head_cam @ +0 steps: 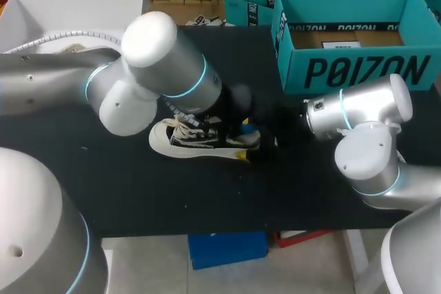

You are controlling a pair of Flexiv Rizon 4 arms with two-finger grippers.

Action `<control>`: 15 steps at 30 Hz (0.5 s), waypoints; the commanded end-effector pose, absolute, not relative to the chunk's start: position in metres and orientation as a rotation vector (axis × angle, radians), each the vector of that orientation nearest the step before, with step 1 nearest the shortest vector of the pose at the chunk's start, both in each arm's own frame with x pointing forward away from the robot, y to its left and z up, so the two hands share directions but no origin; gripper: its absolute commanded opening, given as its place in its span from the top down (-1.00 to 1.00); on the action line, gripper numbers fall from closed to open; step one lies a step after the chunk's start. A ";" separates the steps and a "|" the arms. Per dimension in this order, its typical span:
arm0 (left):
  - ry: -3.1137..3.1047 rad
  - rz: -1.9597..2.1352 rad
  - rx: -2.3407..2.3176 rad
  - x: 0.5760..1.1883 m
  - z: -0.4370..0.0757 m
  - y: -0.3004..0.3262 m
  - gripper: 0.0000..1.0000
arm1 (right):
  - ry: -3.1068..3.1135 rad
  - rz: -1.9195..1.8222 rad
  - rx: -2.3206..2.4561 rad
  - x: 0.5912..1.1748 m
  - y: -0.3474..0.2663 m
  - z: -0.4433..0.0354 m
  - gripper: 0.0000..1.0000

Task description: Take the shoe out of the shoebox, open the shoe tongue, remove and reinsert the insole, then place the shoe into the shoebox

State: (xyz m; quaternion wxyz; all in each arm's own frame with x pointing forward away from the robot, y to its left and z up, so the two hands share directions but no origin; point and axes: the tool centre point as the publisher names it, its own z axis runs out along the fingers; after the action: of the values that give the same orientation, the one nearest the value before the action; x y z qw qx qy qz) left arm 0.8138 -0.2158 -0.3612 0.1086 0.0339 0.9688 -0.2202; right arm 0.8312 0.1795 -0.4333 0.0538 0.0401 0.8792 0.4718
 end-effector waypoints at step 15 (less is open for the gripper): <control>2.833 -1.145 0.252 0.787 -0.270 -0.190 1.00 | 2.672 1.429 0.126 0.831 0.180 -0.435 1.00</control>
State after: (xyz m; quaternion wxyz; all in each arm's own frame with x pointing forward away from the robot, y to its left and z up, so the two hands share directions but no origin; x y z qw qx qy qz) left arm 0.7940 -0.2099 -0.2910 0.0415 0.0751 0.9365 -0.3399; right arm 0.8312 0.1794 -0.4334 0.0538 0.0402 0.8792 0.4717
